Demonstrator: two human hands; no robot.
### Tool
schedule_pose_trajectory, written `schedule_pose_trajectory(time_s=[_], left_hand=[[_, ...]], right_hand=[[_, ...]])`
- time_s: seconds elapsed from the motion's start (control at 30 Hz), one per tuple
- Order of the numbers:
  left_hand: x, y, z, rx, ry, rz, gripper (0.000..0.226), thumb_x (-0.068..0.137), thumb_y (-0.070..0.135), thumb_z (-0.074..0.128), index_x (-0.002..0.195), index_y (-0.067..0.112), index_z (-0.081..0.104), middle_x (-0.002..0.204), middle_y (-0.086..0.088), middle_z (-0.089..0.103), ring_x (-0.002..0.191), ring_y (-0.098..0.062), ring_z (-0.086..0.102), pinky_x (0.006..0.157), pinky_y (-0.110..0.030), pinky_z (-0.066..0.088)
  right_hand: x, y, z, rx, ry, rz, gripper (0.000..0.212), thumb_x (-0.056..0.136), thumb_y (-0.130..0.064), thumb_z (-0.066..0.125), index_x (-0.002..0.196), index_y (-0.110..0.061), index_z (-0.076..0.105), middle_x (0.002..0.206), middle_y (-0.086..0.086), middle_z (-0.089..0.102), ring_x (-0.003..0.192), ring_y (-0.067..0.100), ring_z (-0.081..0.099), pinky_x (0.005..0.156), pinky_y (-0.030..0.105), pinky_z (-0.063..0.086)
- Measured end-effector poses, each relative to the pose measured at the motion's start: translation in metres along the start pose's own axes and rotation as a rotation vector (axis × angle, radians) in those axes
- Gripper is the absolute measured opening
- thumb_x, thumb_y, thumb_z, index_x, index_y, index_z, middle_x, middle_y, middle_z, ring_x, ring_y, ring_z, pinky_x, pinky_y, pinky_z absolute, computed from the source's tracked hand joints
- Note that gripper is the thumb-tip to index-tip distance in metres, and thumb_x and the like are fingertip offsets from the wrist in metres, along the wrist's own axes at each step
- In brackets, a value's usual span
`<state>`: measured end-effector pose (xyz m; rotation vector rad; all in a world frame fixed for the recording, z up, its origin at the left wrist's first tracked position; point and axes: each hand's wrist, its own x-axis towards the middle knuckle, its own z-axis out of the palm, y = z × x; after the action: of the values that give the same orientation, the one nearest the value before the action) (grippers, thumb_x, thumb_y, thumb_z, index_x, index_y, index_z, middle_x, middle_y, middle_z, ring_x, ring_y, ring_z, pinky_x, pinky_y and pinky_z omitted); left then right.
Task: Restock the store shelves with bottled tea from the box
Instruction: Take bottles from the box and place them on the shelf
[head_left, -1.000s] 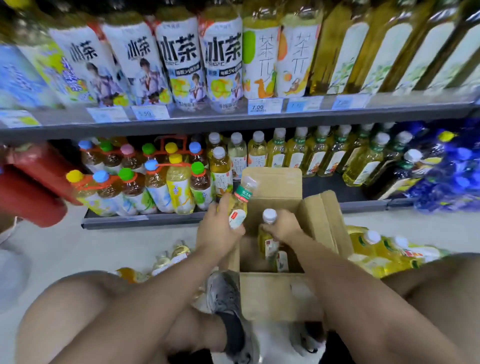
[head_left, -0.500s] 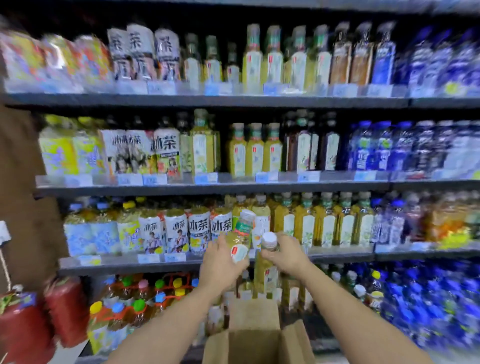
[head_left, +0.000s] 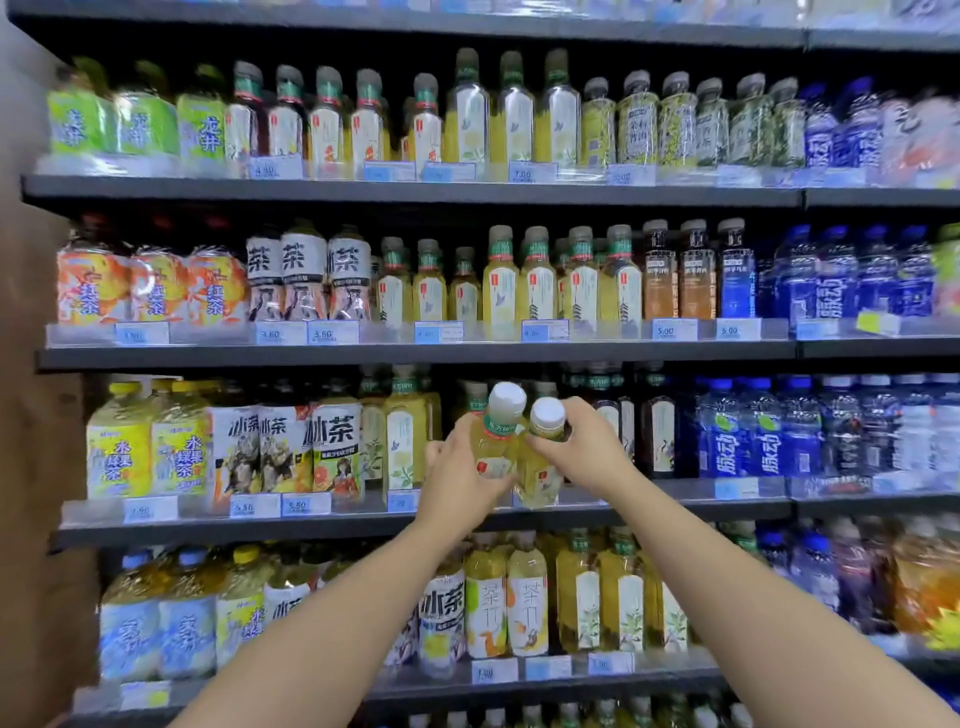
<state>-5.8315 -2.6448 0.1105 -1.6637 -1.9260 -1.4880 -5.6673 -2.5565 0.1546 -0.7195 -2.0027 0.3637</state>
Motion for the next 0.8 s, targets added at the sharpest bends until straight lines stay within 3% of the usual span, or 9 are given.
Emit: schedule_pose_trajectory(time_s=[0.27, 0.4, 0.5, 0.6, 0.73, 0.8], left_hand=[[0.049, -0.012, 0.027, -0.012, 0.045, 0.073, 0.073, 0.073, 0.041, 0.085, 0.128, 0.039, 0.038, 0.115, 0.016, 0.054, 0.115, -0.016, 0.04, 0.089, -0.032, 0.041], [0.071, -0.027, 0.048, -0.069, 0.037, -0.014, 0.084, 0.063, 0.044, 0.089, 0.129, 0.041, 0.038, 0.118, 0.012, 0.06, 0.119, -0.021, 0.052, 0.097, -0.045, 0.052], [0.084, -0.041, 0.065, -0.09, -0.002, -0.091, 0.081, 0.058, 0.052, 0.088, 0.122, 0.043, 0.039, 0.109, 0.012, 0.063, 0.109, -0.02, 0.062, 0.091, -0.044, 0.057], [0.095, -0.048, 0.082, -0.08, -0.035, -0.166, 0.086, 0.059, 0.055, 0.089, 0.126, 0.038, 0.038, 0.115, 0.005, 0.064, 0.098, -0.012, 0.065, 0.09, -0.041, 0.058], [0.107, -0.058, 0.102, 0.024, -0.085, -0.23, 0.091, 0.062, 0.06, 0.086, 0.133, 0.025, 0.041, 0.12, 0.0, 0.065, 0.111, -0.022, 0.063, 0.09, -0.045, 0.057], [0.11, -0.061, 0.111, 0.061, -0.095, -0.259, 0.088, 0.064, 0.062, 0.084, 0.132, 0.023, 0.044, 0.119, -0.002, 0.065, 0.107, -0.023, 0.064, 0.086, -0.043, 0.059]], right_hand=[[0.044, 0.021, 0.011, 0.011, 0.08, -0.016, 0.036, 0.084, -0.033, 0.076, 0.112, -0.024, 0.056, 0.103, -0.008, 0.053, 0.094, 0.009, 0.053, 0.076, 0.024, 0.037], [0.064, 0.042, 0.019, -0.013, 0.085, 0.025, 0.031, 0.084, -0.031, 0.076, 0.105, -0.024, 0.055, 0.1, -0.005, 0.053, 0.091, 0.011, 0.052, 0.076, 0.026, 0.037], [0.08, 0.059, 0.027, -0.051, 0.066, 0.065, 0.029, 0.083, -0.035, 0.076, 0.105, -0.021, 0.062, 0.098, -0.003, 0.055, 0.091, 0.014, 0.055, 0.074, 0.027, 0.038], [0.093, 0.074, 0.037, -0.079, 0.02, 0.109, 0.019, 0.084, -0.035, 0.074, 0.093, -0.021, 0.065, 0.084, -0.009, 0.059, 0.081, 0.012, 0.056, 0.064, 0.026, 0.038], [0.106, 0.09, 0.048, -0.057, 0.079, 0.202, 0.023, 0.085, -0.036, 0.072, 0.096, -0.015, 0.068, 0.085, 0.0, 0.069, 0.083, 0.018, 0.063, 0.067, 0.029, 0.043], [0.112, 0.097, 0.053, -0.107, 0.11, 0.242, 0.03, 0.087, -0.038, 0.07, 0.1, -0.011, 0.064, 0.09, 0.004, 0.067, 0.087, 0.022, 0.062, 0.068, 0.031, 0.042]])
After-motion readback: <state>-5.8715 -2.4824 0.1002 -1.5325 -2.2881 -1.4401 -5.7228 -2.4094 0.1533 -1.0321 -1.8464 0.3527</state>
